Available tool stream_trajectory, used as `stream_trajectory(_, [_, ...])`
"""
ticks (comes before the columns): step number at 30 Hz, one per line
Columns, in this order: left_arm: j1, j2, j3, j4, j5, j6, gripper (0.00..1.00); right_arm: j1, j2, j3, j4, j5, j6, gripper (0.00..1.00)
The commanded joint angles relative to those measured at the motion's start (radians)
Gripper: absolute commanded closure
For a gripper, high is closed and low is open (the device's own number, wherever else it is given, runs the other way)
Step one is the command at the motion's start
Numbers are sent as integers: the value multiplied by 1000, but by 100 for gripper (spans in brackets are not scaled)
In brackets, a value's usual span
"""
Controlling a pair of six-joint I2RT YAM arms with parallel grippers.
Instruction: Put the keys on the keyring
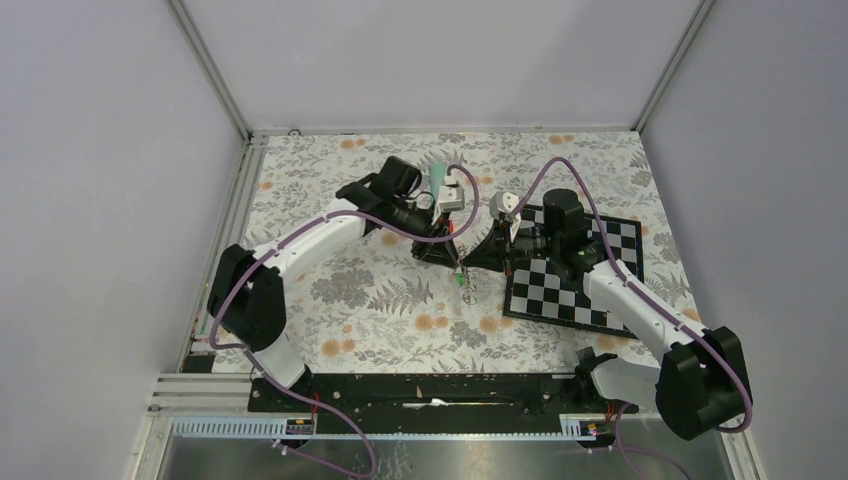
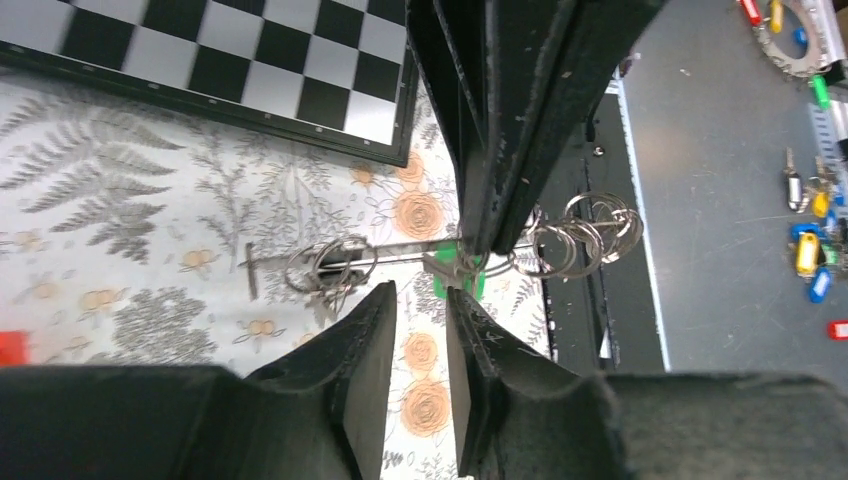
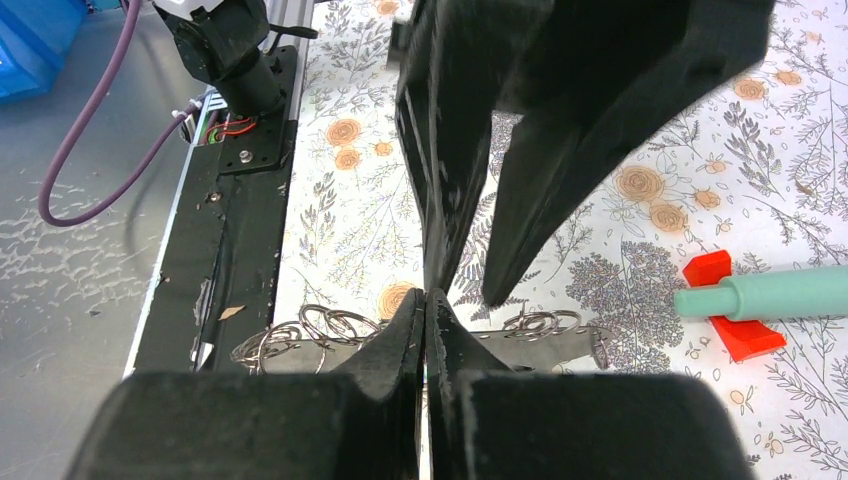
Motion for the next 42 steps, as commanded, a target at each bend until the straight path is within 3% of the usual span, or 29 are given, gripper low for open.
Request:
stream_trajectory(1, [35, -107, 15, -10, -9, 102, 68, -1, -21, 21, 33, -17, -17, 100])
stream_trajectory(7, [16, -153, -25, -11, 46, 214, 58, -3, -15, 26, 35, -31, -9, 100])
stream_trajectory(16, [-31, -144, -57, 63, 15, 260, 59, -4, -13, 21, 76, -52, 41, 100])
stream_trajectory(33, [-43, -144, -111, 228, 21, 134, 68, -4, -12, 13, 87, -49, 45, 100])
stream_trajectory(42, [-37, -173, -144, 237, -10, 147, 82, -4, -16, 10, 86, -44, 42, 100])
